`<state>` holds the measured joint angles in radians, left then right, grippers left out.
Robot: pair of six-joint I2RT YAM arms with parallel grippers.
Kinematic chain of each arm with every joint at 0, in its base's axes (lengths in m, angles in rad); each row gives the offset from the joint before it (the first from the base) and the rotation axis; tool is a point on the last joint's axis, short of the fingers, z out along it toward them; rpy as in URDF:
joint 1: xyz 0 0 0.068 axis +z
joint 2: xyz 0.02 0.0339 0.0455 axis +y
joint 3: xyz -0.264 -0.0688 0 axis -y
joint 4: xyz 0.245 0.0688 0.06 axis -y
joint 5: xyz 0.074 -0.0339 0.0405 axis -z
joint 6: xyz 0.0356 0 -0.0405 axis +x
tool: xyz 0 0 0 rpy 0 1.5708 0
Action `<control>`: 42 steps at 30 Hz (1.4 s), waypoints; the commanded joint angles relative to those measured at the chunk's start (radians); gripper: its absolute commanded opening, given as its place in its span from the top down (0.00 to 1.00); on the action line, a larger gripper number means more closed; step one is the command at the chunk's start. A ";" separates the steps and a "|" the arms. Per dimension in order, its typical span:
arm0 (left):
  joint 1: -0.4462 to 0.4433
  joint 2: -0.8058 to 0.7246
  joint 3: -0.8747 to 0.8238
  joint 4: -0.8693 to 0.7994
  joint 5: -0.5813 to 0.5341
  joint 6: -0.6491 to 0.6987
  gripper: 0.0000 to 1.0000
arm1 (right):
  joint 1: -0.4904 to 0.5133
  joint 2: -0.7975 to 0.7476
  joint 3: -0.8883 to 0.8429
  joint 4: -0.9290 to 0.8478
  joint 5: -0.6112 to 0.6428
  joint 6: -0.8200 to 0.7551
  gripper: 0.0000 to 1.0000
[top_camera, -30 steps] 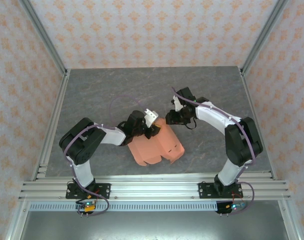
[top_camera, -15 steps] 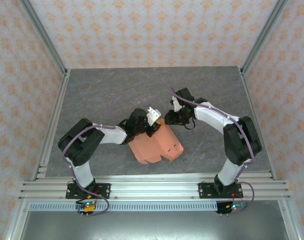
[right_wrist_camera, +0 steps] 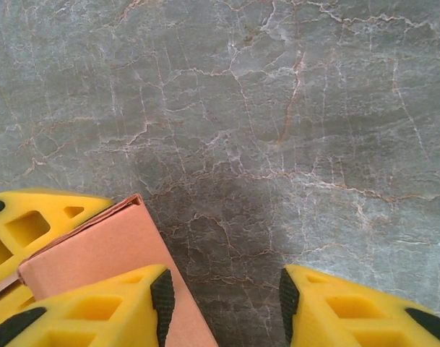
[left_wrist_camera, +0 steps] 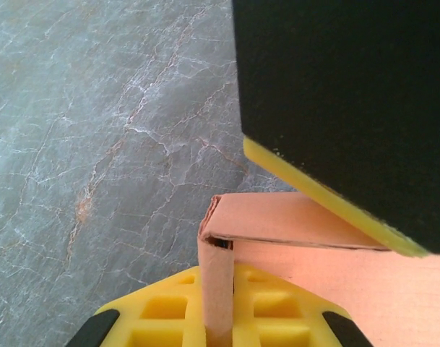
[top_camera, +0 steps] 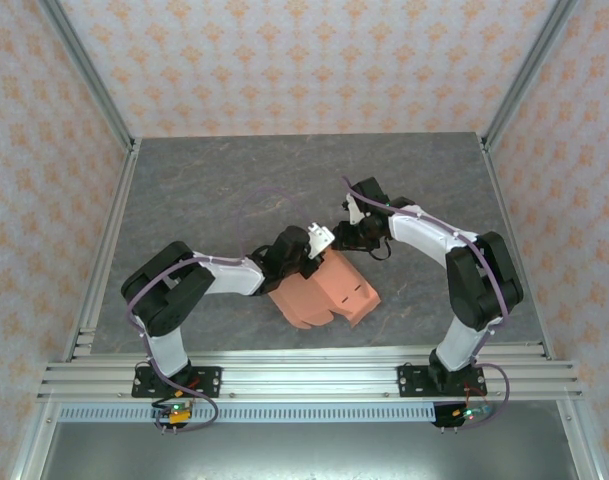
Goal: Fold the paper box
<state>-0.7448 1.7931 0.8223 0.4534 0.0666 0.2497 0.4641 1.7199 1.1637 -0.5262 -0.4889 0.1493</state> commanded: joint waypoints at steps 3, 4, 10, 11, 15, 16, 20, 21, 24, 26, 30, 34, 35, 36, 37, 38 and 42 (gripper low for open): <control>-0.016 0.036 0.036 0.003 -0.076 0.042 0.93 | 0.022 -0.011 -0.018 -0.010 -0.043 -0.027 0.51; -0.016 0.041 0.041 0.001 -0.074 0.040 0.93 | 0.023 -0.012 -0.019 -0.006 -0.047 -0.032 0.51; -0.017 0.054 0.058 -0.003 -0.050 0.023 0.82 | 0.022 0.025 -0.031 0.033 -0.056 -0.026 0.52; -0.016 0.049 0.055 -0.003 -0.041 0.021 0.80 | 0.022 0.029 -0.034 0.039 -0.052 -0.022 0.52; -0.013 0.018 0.045 -0.018 0.008 0.011 0.75 | 0.023 0.037 -0.041 0.043 -0.037 -0.024 0.52; -0.011 0.015 0.044 -0.018 0.016 0.007 0.74 | 0.023 0.037 -0.041 0.040 -0.032 -0.026 0.52; -0.002 0.008 0.045 -0.036 0.020 -0.001 0.71 | 0.020 0.034 -0.047 0.037 -0.006 -0.028 0.52; 0.000 0.001 0.043 -0.036 0.022 -0.003 0.70 | 0.019 0.031 -0.047 0.035 0.004 -0.027 0.52; 0.016 -0.023 0.028 -0.032 0.041 -0.017 0.66 | 0.010 0.022 -0.056 0.040 0.022 -0.021 0.52; 0.034 -0.045 0.011 -0.018 0.071 -0.043 0.65 | 0.003 0.013 -0.063 0.047 0.025 -0.016 0.52; 0.103 -0.105 -0.032 0.036 0.185 -0.132 0.64 | -0.005 0.009 -0.073 0.058 0.024 -0.014 0.52; 0.127 -0.140 -0.014 -0.022 0.241 -0.126 0.63 | -0.008 0.017 -0.083 0.077 0.014 -0.007 0.52; 0.129 -0.140 -0.005 -0.041 0.250 -0.123 0.63 | -0.007 0.018 -0.084 0.080 0.011 -0.006 0.52; 0.130 -0.138 0.005 -0.065 0.258 -0.115 0.63 | -0.007 0.021 -0.085 0.083 0.006 -0.007 0.52; 0.130 -0.138 0.011 -0.080 0.262 -0.110 0.63 | -0.007 0.023 -0.087 0.084 0.006 -0.007 0.52; 0.130 -0.137 0.011 -0.086 0.265 -0.106 0.63 | -0.007 0.020 -0.088 0.086 0.005 -0.007 0.52; 0.130 -0.143 0.007 -0.105 0.264 -0.086 0.63 | -0.008 0.009 -0.087 0.080 -0.007 -0.009 0.52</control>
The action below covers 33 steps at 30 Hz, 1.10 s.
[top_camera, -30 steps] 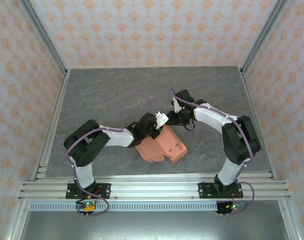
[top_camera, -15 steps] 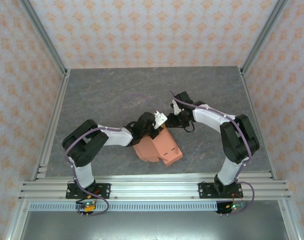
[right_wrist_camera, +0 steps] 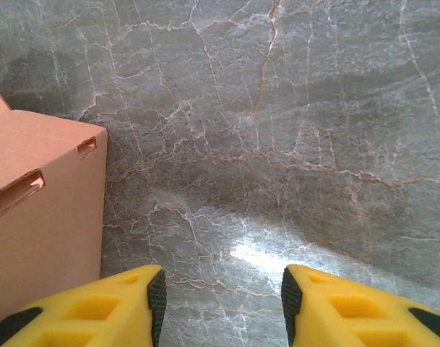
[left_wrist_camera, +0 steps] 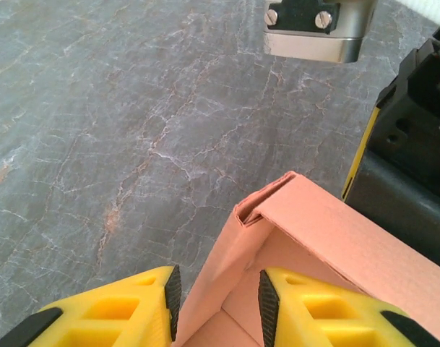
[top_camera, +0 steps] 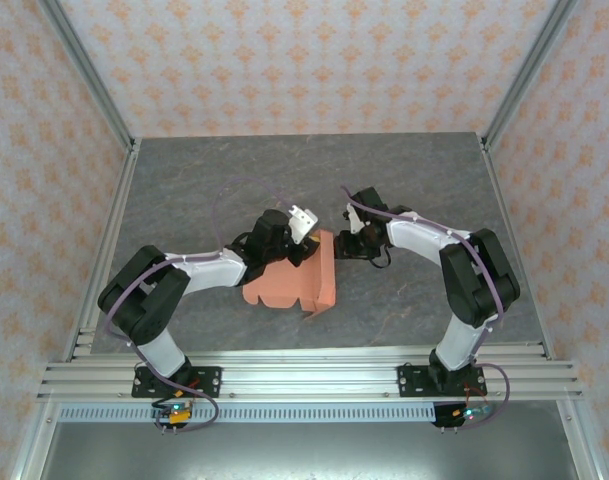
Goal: Fold the paper box
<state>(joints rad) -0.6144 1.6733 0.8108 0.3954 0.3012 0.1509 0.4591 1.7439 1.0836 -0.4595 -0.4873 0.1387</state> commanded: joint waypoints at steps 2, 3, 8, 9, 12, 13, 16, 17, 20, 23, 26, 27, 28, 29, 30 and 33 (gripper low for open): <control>-0.001 -0.017 0.019 -0.052 0.030 0.016 0.63 | -0.006 -0.030 -0.003 0.010 -0.034 0.015 0.51; -0.001 -0.015 0.020 -0.051 0.032 0.016 0.63 | -0.009 -0.039 0.002 0.005 -0.043 0.025 0.51; 0.002 -0.030 0.003 -0.022 0.046 0.000 0.63 | -0.024 -0.088 0.046 -0.051 -0.023 0.062 0.48; 0.005 -0.034 -0.002 -0.021 0.050 -0.001 0.63 | -0.031 -0.094 0.055 -0.061 -0.021 0.069 0.47; 0.008 -0.043 -0.008 -0.027 0.055 0.003 0.63 | -0.050 -0.105 0.069 -0.076 -0.038 0.087 0.46; 0.009 -0.043 -0.009 -0.028 0.053 0.004 0.63 | -0.058 -0.108 0.071 -0.077 -0.043 0.096 0.46; 0.008 -0.037 -0.010 -0.027 0.055 0.000 0.63 | -0.073 -0.118 0.075 -0.080 -0.059 0.124 0.45; 0.008 -0.034 -0.012 -0.026 0.058 -0.001 0.63 | -0.075 -0.123 0.076 -0.083 -0.059 0.133 0.45; 0.008 -0.029 -0.024 -0.007 0.053 -0.008 0.63 | -0.074 -0.137 0.087 -0.102 -0.044 0.142 0.45; 0.011 -0.029 -0.044 0.016 0.047 -0.019 0.63 | -0.076 -0.137 0.107 -0.145 0.009 0.134 0.44; 0.025 -0.035 -0.077 0.066 0.044 -0.054 0.63 | -0.076 -0.141 0.119 -0.172 0.046 0.131 0.44; 0.036 -0.041 -0.093 0.096 0.042 -0.073 0.63 | -0.076 -0.146 0.122 -0.177 0.048 0.131 0.44; 0.044 -0.047 -0.109 0.118 0.041 -0.087 0.63 | -0.076 -0.149 0.125 -0.182 0.052 0.135 0.44; 0.057 -0.055 -0.125 0.142 0.035 -0.105 0.63 | -0.076 -0.154 0.132 -0.189 0.053 0.139 0.43; 0.068 -0.064 -0.139 0.164 0.028 -0.122 0.63 | -0.076 -0.158 0.140 -0.197 0.049 0.141 0.43; 0.105 -0.087 -0.183 0.226 0.000 -0.167 0.63 | -0.077 -0.175 0.171 -0.221 0.029 0.156 0.42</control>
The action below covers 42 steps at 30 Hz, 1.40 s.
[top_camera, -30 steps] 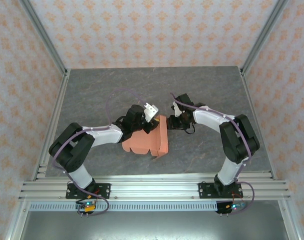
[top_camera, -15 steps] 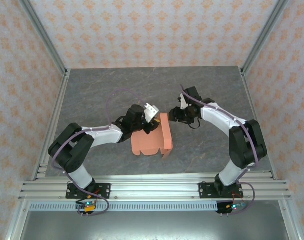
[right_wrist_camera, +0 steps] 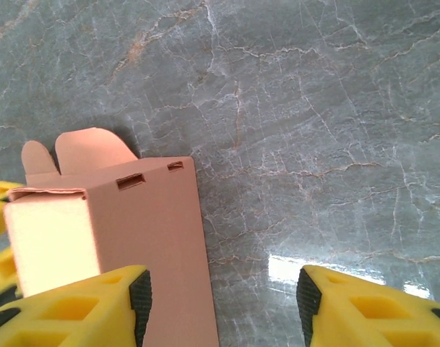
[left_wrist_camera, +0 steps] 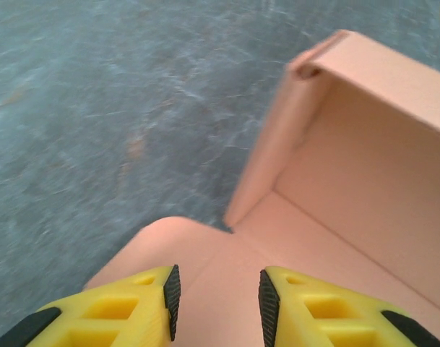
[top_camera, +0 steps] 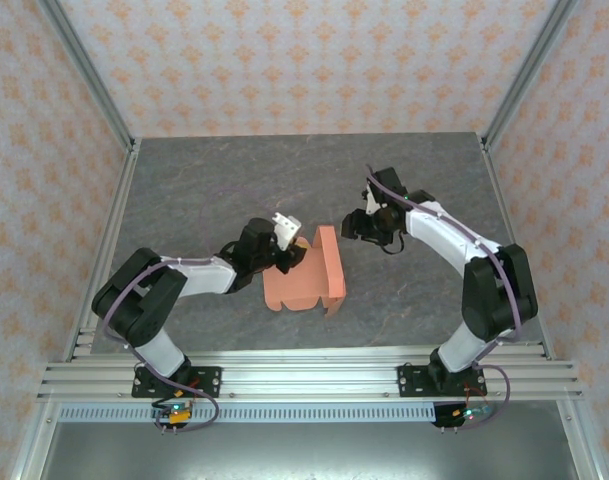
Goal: Fold the paper box
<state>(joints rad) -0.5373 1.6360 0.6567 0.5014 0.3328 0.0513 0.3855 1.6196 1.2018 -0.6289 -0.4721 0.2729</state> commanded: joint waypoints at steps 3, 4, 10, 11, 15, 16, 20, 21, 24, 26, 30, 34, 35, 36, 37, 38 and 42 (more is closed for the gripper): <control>0.051 -0.069 -0.065 0.158 -0.108 -0.112 0.61 | -0.003 -0.060 0.087 -0.060 -0.005 0.052 0.38; 0.055 -0.074 -0.072 0.159 -0.143 -0.125 0.61 | -0.002 -0.056 0.099 -0.057 -0.016 0.066 0.37; 0.065 -0.120 -0.077 0.081 -0.357 -0.208 0.37 | 0.039 0.012 0.169 -0.063 0.009 0.146 0.28; 0.068 -0.128 -0.079 0.070 -0.375 -0.219 0.36 | 0.050 0.030 0.188 -0.077 0.033 0.151 0.27; 0.081 -0.158 -0.097 0.044 -0.451 -0.274 0.24 | 0.088 0.089 0.234 -0.097 0.077 0.169 0.26; 0.086 -0.163 -0.100 0.039 -0.463 -0.287 0.21 | 0.098 0.100 0.240 -0.098 0.080 0.177 0.26; 0.123 -0.177 -0.097 -0.010 -0.473 -0.347 0.16 | 0.133 0.152 0.280 -0.112 0.099 0.184 0.24; 0.129 -0.179 -0.097 -0.014 -0.469 -0.353 0.16 | 0.139 0.162 0.290 -0.116 0.101 0.185 0.24; 0.134 -0.184 -0.101 -0.016 -0.460 -0.356 0.16 | 0.156 0.191 0.312 -0.118 0.094 0.193 0.23; 0.134 -0.185 -0.100 -0.019 -0.461 -0.356 0.17 | 0.169 0.209 0.324 -0.119 0.085 0.201 0.23; 0.135 -0.181 -0.101 -0.021 -0.470 -0.363 0.17 | 0.179 0.239 0.327 -0.116 0.080 0.218 0.27; 0.136 -0.181 -0.103 -0.022 -0.476 -0.365 0.17 | 0.181 0.263 0.312 -0.105 0.087 0.220 0.32; 0.138 -0.182 -0.103 -0.022 -0.478 -0.367 0.17 | 0.182 0.266 0.307 -0.102 0.091 0.219 0.34; 0.137 -0.182 -0.102 -0.023 -0.479 -0.368 0.17 | 0.182 0.270 0.304 -0.098 0.093 0.218 0.34; 0.137 -0.181 -0.101 -0.023 -0.480 -0.368 0.17 | 0.183 0.273 0.303 -0.098 0.097 0.216 0.35; 0.138 -0.179 -0.101 -0.024 -0.483 -0.369 0.17 | 0.182 0.276 0.303 -0.096 0.101 0.213 0.36; 0.138 -0.181 -0.103 -0.024 -0.486 -0.371 0.17 | 0.182 0.290 0.303 -0.092 0.113 0.208 0.37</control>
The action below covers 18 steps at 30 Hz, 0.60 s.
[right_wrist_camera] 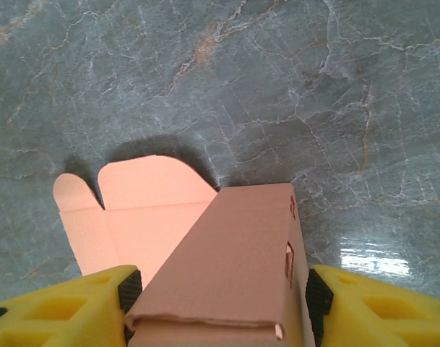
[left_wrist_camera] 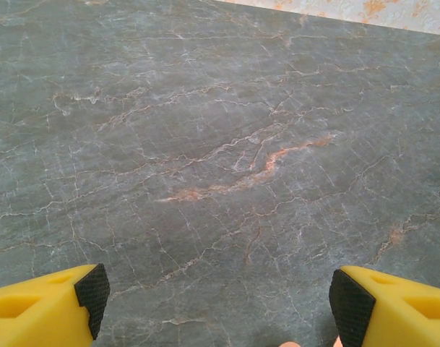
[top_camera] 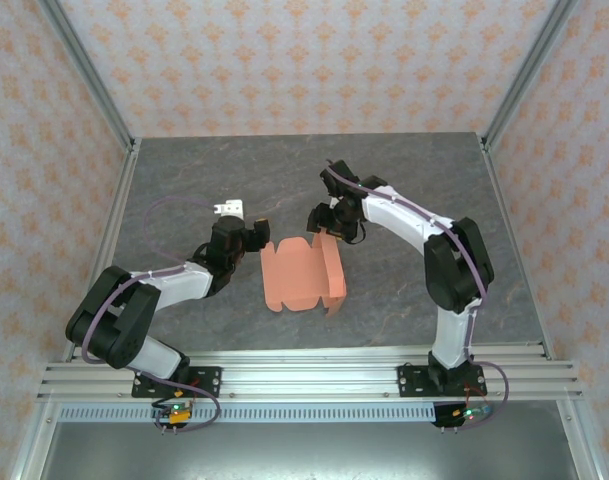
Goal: Fold the paper box
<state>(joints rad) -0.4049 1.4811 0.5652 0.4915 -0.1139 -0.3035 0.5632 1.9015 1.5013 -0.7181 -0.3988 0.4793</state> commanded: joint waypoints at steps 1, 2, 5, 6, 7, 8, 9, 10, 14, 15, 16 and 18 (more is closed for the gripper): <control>0.005 -0.026 -0.012 -0.015 -0.041 -0.018 0.17 | 0.005 0.012 0.005 -0.002 0.040 -0.001 0.37; 0.005 -0.027 -0.012 -0.014 -0.042 -0.018 0.17 | 0.005 0.017 0.007 -0.004 0.044 -0.005 0.38; 0.005 -0.028 -0.013 -0.014 -0.045 -0.019 0.17 | 0.005 0.027 0.006 -0.006 0.057 -0.017 0.41; 0.005 -0.028 -0.013 -0.014 -0.045 -0.020 0.17 | 0.005 0.030 0.005 -0.006 0.061 -0.020 0.42; 0.005 -0.028 -0.013 -0.016 -0.047 -0.019 0.17 | 0.004 0.033 0.002 -0.005 0.063 -0.026 0.43; 0.005 -0.028 -0.013 -0.017 -0.046 -0.020 0.17 | 0.005 0.036 -0.001 -0.003 0.063 -0.031 0.45; 0.005 -0.028 -0.013 -0.016 -0.046 -0.020 0.17 | 0.004 0.037 -0.004 -0.001 0.062 -0.034 0.46; 0.006 -0.028 -0.012 -0.017 -0.045 -0.019 0.17 | 0.004 0.036 -0.008 0.005 0.053 -0.038 0.48; 0.005 -0.044 -0.003 -0.046 -0.021 -0.026 0.17 | 0.004 0.015 -0.028 0.049 -0.004 -0.063 0.53; 0.007 -0.053 0.003 -0.064 -0.013 -0.029 0.17 | 0.004 0.008 -0.030 0.057 -0.015 -0.070 0.53; 0.007 -0.068 0.012 -0.095 -0.005 -0.035 0.17 | 0.004 0.000 -0.033 0.064 -0.027 -0.081 0.53; 0.006 -0.109 0.027 -0.163 0.008 -0.055 0.17 | 0.004 -0.020 -0.039 0.076 -0.049 -0.105 0.54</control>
<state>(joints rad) -0.4049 1.4384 0.5621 0.4171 -0.1104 -0.3260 0.5632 1.9121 1.4902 -0.6685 -0.4122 0.4194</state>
